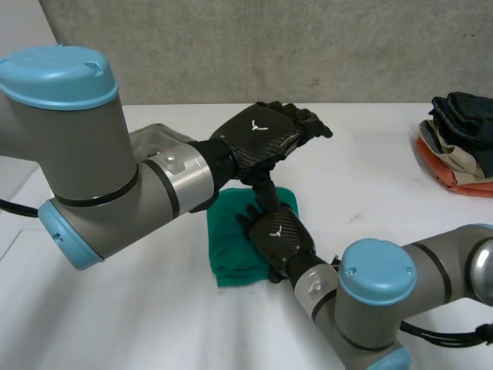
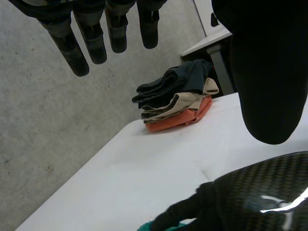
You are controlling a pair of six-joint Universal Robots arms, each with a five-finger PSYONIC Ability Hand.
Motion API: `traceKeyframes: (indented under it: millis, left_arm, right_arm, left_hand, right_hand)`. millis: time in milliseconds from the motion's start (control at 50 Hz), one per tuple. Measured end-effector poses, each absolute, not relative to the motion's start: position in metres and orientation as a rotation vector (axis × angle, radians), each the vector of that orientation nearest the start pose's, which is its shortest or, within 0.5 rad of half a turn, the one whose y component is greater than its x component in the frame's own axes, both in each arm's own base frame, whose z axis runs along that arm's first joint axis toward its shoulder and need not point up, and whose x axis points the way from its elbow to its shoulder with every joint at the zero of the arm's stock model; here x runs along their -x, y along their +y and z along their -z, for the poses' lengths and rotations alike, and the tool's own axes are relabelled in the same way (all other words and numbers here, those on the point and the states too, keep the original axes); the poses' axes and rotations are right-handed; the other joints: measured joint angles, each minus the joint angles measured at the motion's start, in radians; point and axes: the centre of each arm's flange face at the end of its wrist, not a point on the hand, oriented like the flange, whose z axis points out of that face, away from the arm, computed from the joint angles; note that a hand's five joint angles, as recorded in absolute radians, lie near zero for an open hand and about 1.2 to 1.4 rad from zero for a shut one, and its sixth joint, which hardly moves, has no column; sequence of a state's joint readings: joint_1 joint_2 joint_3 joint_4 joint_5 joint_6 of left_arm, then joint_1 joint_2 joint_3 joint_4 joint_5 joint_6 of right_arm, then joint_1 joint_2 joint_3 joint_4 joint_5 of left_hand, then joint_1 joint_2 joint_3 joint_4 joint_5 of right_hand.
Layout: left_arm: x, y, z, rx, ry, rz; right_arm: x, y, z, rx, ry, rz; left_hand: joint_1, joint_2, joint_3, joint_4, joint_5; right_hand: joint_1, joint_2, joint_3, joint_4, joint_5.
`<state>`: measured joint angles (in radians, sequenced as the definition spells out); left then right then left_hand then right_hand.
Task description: Fold the laundry.
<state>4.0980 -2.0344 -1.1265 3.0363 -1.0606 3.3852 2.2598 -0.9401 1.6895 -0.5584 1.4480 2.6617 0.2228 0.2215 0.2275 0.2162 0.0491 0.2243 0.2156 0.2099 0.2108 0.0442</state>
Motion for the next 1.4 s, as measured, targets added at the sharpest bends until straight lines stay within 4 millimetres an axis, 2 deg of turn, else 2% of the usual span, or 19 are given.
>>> traceKeyframes:
  millis: [180,280,340,360,420,460,500,540,660,820,920,980,1020,1100,1180,1240,1260,1280,1400]
  left_arm:
    - [0.369,-0.217,-0.266,1.203,-1.578,-1.564]
    - [0.369,-0.218,-0.266,1.202,-1.578,-1.566]
    - [0.369,-0.218,-0.267,1.200,-1.576,-1.570]
    - [0.369,-0.219,-0.268,1.200,-1.576,-1.571]
    - [0.368,-0.219,-0.268,1.198,-1.576,-1.574]
    - [0.368,-0.219,-0.269,1.197,-1.577,-1.574]
    - [0.368,-0.220,-0.269,1.196,-1.579,-1.575]
    - [0.368,-0.220,-0.268,1.195,-1.580,-1.575]
    - [0.367,-0.221,-0.268,1.194,-1.583,-1.575]
    - [0.366,-0.221,-0.266,1.192,-1.591,-1.570]
    - [0.366,-0.221,-0.266,1.191,-1.593,-1.568]
    - [0.366,-0.221,-0.265,1.189,-1.596,-1.563]
    - [0.366,-0.221,-0.264,1.186,-1.600,-1.558]
    - [0.365,-0.221,-0.263,1.179,-1.607,-1.552]
    - [0.365,-0.221,-0.266,1.175,-1.603,-1.559]
    - [0.363,-0.222,-0.274,1.169,-1.586,-1.585]
    - [0.363,-0.222,-0.274,1.169,-1.586,-1.585]
    - [0.362,-0.223,-0.280,1.163,-1.575,-1.605]
    - [0.355,-0.229,-0.304,1.120,-1.538,-1.689]
  right_arm:
    - [-0.356,-0.212,-0.093,1.335,1.803,1.870]
    - [-0.359,-0.215,-0.095,1.330,1.789,1.884]
    - [-0.361,-0.218,-0.099,1.321,1.775,1.899]
    - [-0.363,-0.220,-0.100,1.316,1.770,1.905]
    - [-0.365,-0.223,-0.102,1.309,1.760,1.915]
    - [-0.368,-0.225,-0.103,1.304,1.750,1.923]
    - [-0.370,-0.228,-0.105,1.298,1.743,1.932]
    - [-0.371,-0.230,-0.105,1.295,1.742,1.935]
    - [-0.374,-0.235,-0.106,1.288,1.741,1.948]
    - [-0.373,-0.234,-0.108,1.287,1.745,1.946]
    - [-0.374,-0.234,-0.107,1.293,1.742,1.940]
    - [-0.375,-0.236,-0.103,1.299,1.741,1.934]
    - [-0.376,-0.238,-0.101,1.299,1.742,1.934]
    - [-0.375,-0.246,-0.104,1.281,1.742,1.960]
    - [-0.372,-0.257,-0.118,1.241,1.727,2.017]
    - [-0.366,-0.277,-0.147,1.174,1.684,2.122]
    - [-0.366,-0.277,-0.147,1.174,1.684,2.122]
    - [-0.363,-0.289,-0.161,1.139,1.660,2.179]
    - [-0.339,-0.340,-0.215,0.981,1.538,2.410]
  left_hand:
    - [0.000,0.000,0.000,0.000,0.000]
    - [0.000,0.000,0.000,0.000,0.000]
    - [0.000,0.000,0.000,0.000,0.000]
    - [0.000,0.000,0.000,0.000,0.000]
    - [0.000,0.000,0.000,0.000,0.000]
    - [0.000,0.000,0.000,0.000,0.000]
    - [0.000,0.000,0.000,0.000,0.000]
    - [0.000,0.000,0.000,0.000,0.000]
    - [0.000,0.000,0.000,0.000,0.000]
    - [0.000,0.000,0.000,0.000,0.000]
    - [0.000,0.000,0.000,0.000,0.000]
    - [0.000,0.000,0.000,0.000,0.000]
    - [0.000,0.000,0.000,0.000,0.000]
    - [0.000,0.000,0.000,0.000,0.000]
    - [0.000,0.000,0.000,0.000,0.000]
    - [0.000,0.000,0.000,0.000,0.000]
    - [0.000,0.000,0.000,0.000,0.000]
    - [0.000,0.000,0.000,0.000,0.000]
    - [0.000,0.000,0.000,0.000,0.000]
  right_hand:
    - [0.013,0.020,0.032,0.032,0.014]
    - [0.378,0.383,0.384,0.381,0.148]
    - [0.565,0.593,0.592,0.589,0.148]
    - [0.681,0.725,0.723,0.710,0.148]
    - [0.812,0.878,0.875,0.876,0.148]
    - [0.801,0.855,0.857,0.859,0.210]
    - [0.628,0.652,0.664,0.665,0.436]
    - [0.563,0.580,0.595,0.596,0.467]
    - [0.327,0.331,0.336,0.338,0.315]
    - [0.274,0.272,0.282,0.273,0.244]
    - [0.416,0.426,0.431,0.422,0.398]
    - [0.705,0.708,0.708,0.705,0.665]
    - [0.811,0.909,0.908,0.912,0.849]
    - [0.811,0.921,0.936,0.967,0.863]
    - [0.811,0.921,0.936,0.967,0.863]
    - [0.811,0.921,0.936,0.968,0.863]
    - [0.811,0.921,0.936,0.968,0.863]
    - [0.811,0.921,0.936,0.971,0.863]
    - [0.811,0.921,0.941,0.977,0.863]
